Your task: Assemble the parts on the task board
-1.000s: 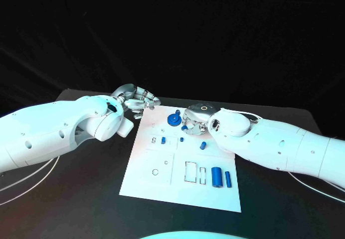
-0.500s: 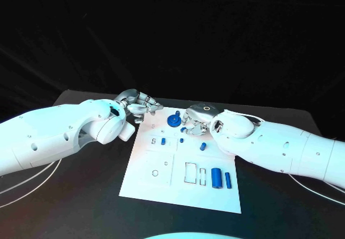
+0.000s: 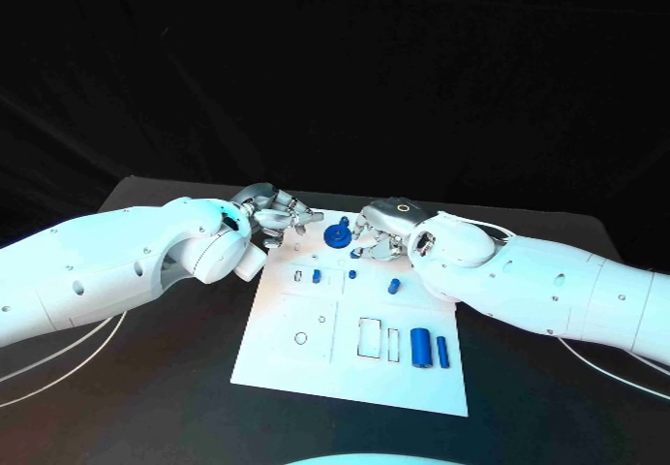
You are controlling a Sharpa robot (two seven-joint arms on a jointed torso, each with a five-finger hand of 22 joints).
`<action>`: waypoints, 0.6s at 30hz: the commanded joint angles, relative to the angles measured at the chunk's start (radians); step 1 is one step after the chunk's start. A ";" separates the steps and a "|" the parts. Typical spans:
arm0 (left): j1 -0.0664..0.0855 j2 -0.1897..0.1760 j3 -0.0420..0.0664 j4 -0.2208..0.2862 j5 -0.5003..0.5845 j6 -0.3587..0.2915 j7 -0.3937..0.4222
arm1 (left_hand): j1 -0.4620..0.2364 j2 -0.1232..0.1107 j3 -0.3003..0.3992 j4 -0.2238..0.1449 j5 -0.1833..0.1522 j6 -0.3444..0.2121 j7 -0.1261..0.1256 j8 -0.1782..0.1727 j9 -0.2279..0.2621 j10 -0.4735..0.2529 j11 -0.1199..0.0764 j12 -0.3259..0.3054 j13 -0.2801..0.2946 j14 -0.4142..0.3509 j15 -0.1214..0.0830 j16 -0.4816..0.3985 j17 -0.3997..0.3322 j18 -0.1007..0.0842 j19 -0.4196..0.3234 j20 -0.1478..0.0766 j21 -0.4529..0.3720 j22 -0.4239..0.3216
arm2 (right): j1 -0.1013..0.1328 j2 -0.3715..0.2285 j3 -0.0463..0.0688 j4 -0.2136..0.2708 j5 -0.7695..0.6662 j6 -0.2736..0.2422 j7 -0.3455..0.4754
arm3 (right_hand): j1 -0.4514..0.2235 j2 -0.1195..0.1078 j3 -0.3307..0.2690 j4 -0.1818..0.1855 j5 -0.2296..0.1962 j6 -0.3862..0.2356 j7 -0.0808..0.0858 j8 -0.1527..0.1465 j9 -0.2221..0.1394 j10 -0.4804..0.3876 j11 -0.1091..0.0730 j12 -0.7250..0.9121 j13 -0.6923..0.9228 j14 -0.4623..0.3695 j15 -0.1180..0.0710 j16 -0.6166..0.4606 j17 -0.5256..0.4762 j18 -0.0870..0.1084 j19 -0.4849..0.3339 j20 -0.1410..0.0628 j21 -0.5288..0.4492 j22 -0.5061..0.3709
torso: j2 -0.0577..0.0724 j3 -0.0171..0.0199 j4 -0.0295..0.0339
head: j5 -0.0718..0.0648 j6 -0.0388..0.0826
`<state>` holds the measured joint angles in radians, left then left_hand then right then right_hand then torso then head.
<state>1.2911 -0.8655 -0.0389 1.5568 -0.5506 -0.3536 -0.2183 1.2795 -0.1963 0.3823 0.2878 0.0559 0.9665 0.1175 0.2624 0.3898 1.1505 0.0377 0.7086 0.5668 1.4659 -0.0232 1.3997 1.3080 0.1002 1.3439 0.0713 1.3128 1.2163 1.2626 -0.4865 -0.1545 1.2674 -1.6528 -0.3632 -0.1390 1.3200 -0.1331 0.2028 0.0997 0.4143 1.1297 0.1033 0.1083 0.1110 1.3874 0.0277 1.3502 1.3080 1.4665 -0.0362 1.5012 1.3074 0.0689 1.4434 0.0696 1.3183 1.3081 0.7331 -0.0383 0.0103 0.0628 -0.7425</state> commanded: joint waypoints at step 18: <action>0.000 0.001 0.001 0.002 -0.006 0.008 -0.014 | -0.005 0.003 -0.012 -0.002 -0.002 0.005 0.000 -0.010 -0.008 0.007 -0.001 0.006 -0.003 0.043 -0.006 0.006 0.077 -0.016 0.006 -0.001 0.006 0.002 | 0.005 0.033 0.000 -0.044 -0.005 0.171 -0.009 | 0.009 -0.039 -0.067 -0.009 -0.101 -0.152 0.051 -0.046 -0.033 -0.040 0.041 -0.035 -0.028 0.079 0.030 0.002 0.160 -0.007 -0.012 0.027 -0.044 0.134 | 0.001 -0.0001 0.0023 | -0.002 -0.002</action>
<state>1.2907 -0.8660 -0.0388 1.5564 -0.5524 -0.3520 -0.2361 1.2796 -0.1962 0.3741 0.2849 0.0558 0.9664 0.1175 0.2581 0.3824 1.1503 0.0378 0.7086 0.5651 1.4659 -0.0232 1.3997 1.3078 0.1002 1.3439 0.0714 1.3128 1.2174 1.2670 -0.4556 -0.1545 1.2274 -1.6472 -0.2442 -0.1494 1.3192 -0.1740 0.1408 0.0927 0.3157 0.9855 0.1524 0.0671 0.0790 1.3514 0.0636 1.3203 1.2800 1.4665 -0.0141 1.5012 1.3073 0.0690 1.4324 0.0878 1.2778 1.3079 0.7336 -0.0387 0.0108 0.0610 -0.7435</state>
